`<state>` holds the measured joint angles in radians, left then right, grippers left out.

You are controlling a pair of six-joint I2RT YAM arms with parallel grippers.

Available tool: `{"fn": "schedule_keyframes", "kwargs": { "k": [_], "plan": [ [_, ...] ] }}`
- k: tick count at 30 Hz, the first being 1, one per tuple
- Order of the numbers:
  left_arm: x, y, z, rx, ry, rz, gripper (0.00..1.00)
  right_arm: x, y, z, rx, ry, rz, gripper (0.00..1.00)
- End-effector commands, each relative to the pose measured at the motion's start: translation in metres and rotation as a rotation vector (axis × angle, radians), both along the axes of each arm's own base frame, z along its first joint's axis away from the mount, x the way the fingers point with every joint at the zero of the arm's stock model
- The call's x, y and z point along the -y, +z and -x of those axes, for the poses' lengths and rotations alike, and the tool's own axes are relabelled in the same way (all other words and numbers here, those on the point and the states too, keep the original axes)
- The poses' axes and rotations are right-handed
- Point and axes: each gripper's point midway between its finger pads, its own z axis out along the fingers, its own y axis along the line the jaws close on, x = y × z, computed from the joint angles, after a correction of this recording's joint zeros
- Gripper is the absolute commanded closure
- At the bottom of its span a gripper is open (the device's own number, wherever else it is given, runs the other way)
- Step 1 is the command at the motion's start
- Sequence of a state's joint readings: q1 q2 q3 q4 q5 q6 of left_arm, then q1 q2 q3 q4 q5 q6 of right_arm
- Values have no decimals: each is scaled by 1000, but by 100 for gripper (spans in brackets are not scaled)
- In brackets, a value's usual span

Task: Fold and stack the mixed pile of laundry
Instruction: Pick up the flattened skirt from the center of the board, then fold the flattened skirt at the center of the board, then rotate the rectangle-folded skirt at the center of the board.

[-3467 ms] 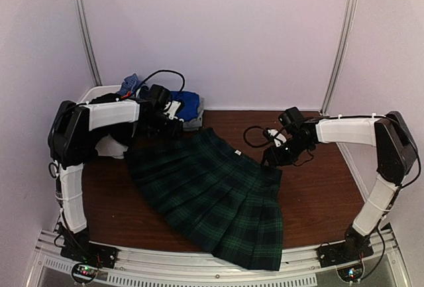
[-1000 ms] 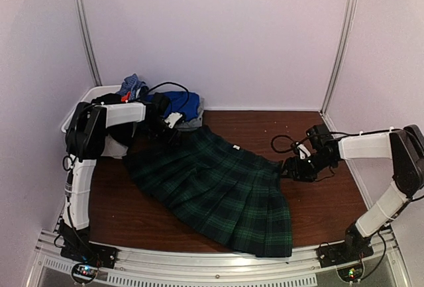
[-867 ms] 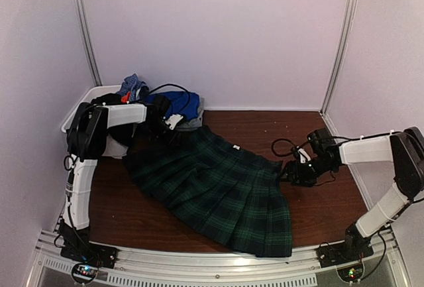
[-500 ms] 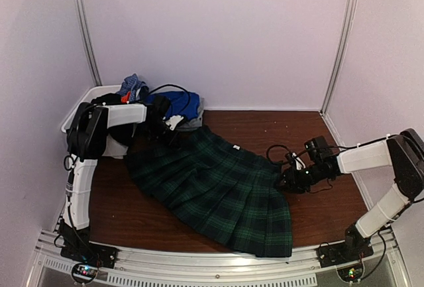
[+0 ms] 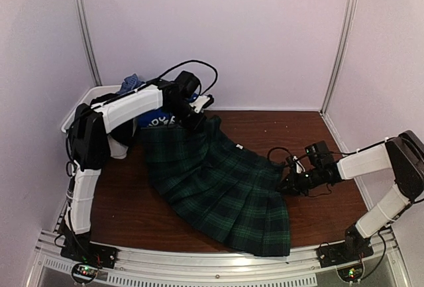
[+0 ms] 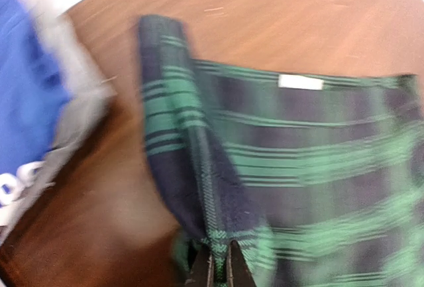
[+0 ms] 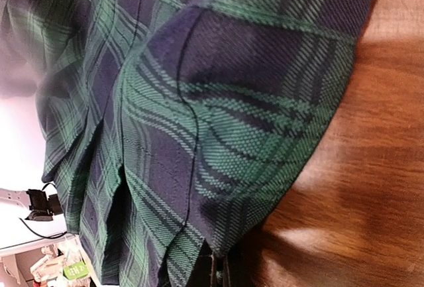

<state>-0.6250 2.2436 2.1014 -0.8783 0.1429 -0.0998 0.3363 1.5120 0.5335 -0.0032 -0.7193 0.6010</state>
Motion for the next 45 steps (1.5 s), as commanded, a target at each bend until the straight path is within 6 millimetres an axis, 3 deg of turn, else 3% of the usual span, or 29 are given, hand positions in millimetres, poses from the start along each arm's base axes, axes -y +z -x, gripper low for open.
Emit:
{"fn": "schedule_keyframes", "kwargs": {
  "k": [1, 7, 10, 12, 14, 15, 18, 22, 25, 27, 29, 32, 36, 39, 42, 45],
  "plan": [
    [57, 26, 69, -73, -26, 34, 100, -7, 19, -13, 81, -19, -55, 100],
    [140, 38, 154, -100, -113, 112, 100, -8, 21, -16, 94, -34, -74, 100],
    [171, 29, 189, -168, -121, 153, 100, -8, 20, -16, 95, -44, -83, 100],
    [179, 10, 197, -235, -80, 169, 100, -9, 21, -16, 98, -50, -95, 100],
    [188, -1, 201, -274, -76, 213, 88, -10, 22, -15, 101, -53, -112, 100],
    [195, -1, 206, -299, -102, 251, 79, -9, 21, -14, 100, -60, -115, 100],
    [205, 10, 219, -333, -184, 319, 70, -10, 24, -15, 108, -63, -130, 100],
    [188, 50, 208, -265, -225, 354, 54, -10, 28, -15, 117, -68, -138, 89],
    [140, 73, 166, -195, -126, 343, 54, -8, 29, -15, 124, -72, -124, 86],
    [93, 65, 131, -185, -26, 308, 54, -6, 30, -12, 124, -77, -114, 76],
    [45, 48, 103, -184, 85, 261, 55, -2, 27, -8, 105, -98, -111, 75],
    [-3, 17, 96, -182, 226, 172, 55, -3, 24, -1, 99, -149, -162, 85],
    [-28, -43, 124, -275, 317, 125, 55, -25, 20, 13, 93, -160, -209, 91],
    [-31, -70, 131, -315, 339, 120, 57, -50, 18, 22, 79, -133, -219, 90],
    [-22, -87, 119, -313, 333, 105, 66, -65, 12, 29, 65, -136, -235, 88],
    [-3, -105, 101, -320, 306, 102, 81, -78, 13, 34, 67, -129, -263, 83]
  ]
}}
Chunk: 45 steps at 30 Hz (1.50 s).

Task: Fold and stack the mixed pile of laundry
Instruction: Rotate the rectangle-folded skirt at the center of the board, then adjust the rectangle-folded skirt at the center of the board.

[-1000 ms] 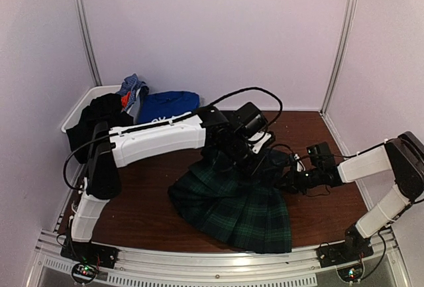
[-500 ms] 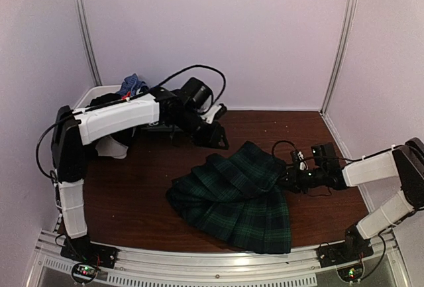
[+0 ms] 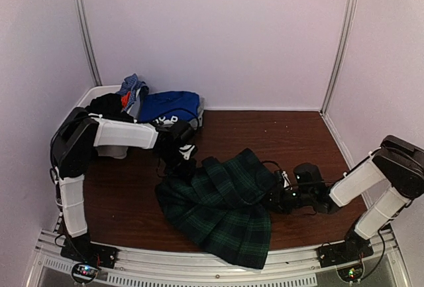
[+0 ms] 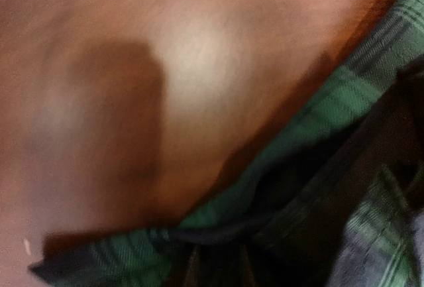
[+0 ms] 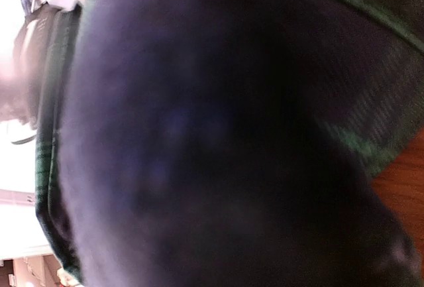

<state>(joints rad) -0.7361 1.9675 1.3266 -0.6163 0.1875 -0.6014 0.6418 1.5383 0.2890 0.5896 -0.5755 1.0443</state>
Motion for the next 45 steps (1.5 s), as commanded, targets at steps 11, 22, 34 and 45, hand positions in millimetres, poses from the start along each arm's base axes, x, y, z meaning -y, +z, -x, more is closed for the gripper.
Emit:
{"fn": "schedule_keyframes", "kwargs": {
  "k": [11, 22, 34, 45],
  "plan": [
    [92, 31, -178, 261, -128, 197, 93, -107, 55, -10, 143, 122, -198, 64],
    [20, 172, -195, 548, -78, 175, 51, 1, 78, 21, 248, -8, 125, 27],
    [46, 150, -125, 550, -143, 93, 47, 11, 79, -27, 248, 36, 237, 41],
    [74, 133, -108, 524, -173, 100, 47, -29, 61, -27, 177, 92, 12, 45]
  ]
}}
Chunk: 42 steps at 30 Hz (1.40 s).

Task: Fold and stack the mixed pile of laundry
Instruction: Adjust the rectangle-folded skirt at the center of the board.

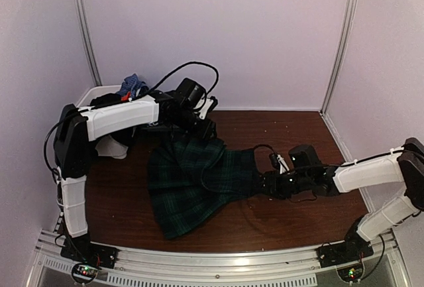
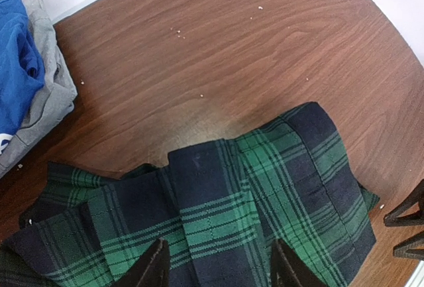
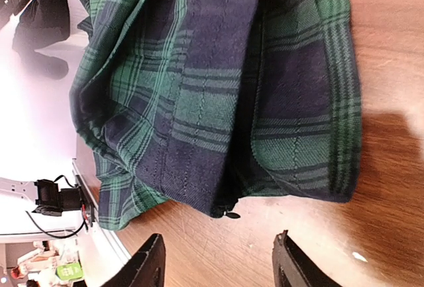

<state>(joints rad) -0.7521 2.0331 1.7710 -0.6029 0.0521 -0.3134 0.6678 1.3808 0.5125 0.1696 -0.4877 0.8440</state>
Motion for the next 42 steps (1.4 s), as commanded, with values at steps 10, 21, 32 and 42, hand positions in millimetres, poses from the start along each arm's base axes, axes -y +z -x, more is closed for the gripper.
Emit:
{"fn": "schedule_keyframes", "kwargs": {
  "k": [10, 21, 32, 42],
  "plan": [
    [4, -3, -9, 24, 28, 8, 46, -36, -1, -12, -20, 40, -146, 45],
    [21, -41, -11, -47, 2, -45, 43, -44, -9, -17, -47, 28, -175, 67],
    [46, -72, -18, -88, -40, -82, 24, -41, -9, -22, -46, -1, -167, 100],
    [26, -95, -36, -38, 30, -302, 47, -38, -9, -23, -39, -18, -150, 100]
  ]
}}
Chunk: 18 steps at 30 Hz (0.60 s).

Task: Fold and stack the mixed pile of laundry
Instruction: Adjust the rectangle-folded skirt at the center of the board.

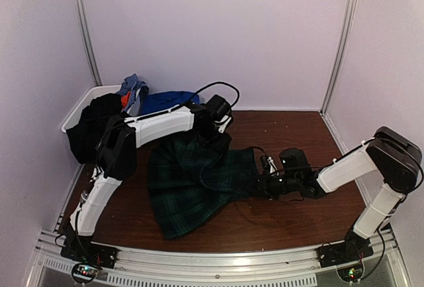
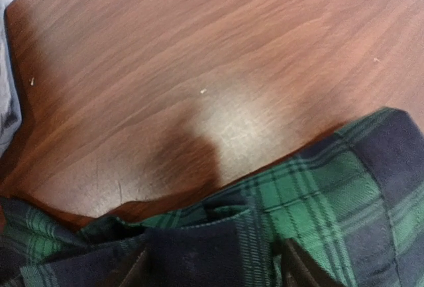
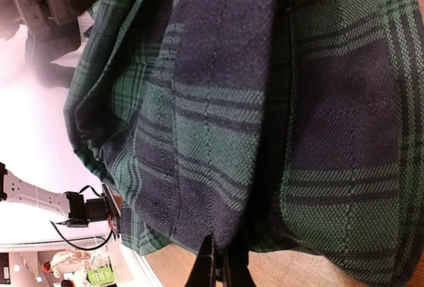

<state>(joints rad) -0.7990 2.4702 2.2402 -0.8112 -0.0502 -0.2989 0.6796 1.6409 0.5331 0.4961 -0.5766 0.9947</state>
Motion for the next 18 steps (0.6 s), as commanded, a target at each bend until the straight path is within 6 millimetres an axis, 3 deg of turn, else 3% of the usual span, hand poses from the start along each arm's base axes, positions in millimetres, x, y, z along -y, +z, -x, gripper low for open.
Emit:
{"fn": "schedule_keyframes", "kwargs": {
  "k": [1, 5, 7, 12, 18],
  "plan": [
    [-18, -3, -5, 31, 22, -115, 55, -2, 13, -10, 47, -23, -4, 100],
    [-30, 32, -11, 84, 81, -94, 91, 4, 23, -19, 79, -42, 27, 100],
    [-39, 59, -14, 120, 122, -44, 100, 10, 28, -25, 96, -56, 51, 100],
    [-62, 127, -5, 212, 183, 121, 100, 29, 42, -46, 137, -76, 103, 100],
    [-92, 148, 29, 217, 255, 223, 100, 51, 58, -80, 175, -73, 141, 100]
  ]
}}
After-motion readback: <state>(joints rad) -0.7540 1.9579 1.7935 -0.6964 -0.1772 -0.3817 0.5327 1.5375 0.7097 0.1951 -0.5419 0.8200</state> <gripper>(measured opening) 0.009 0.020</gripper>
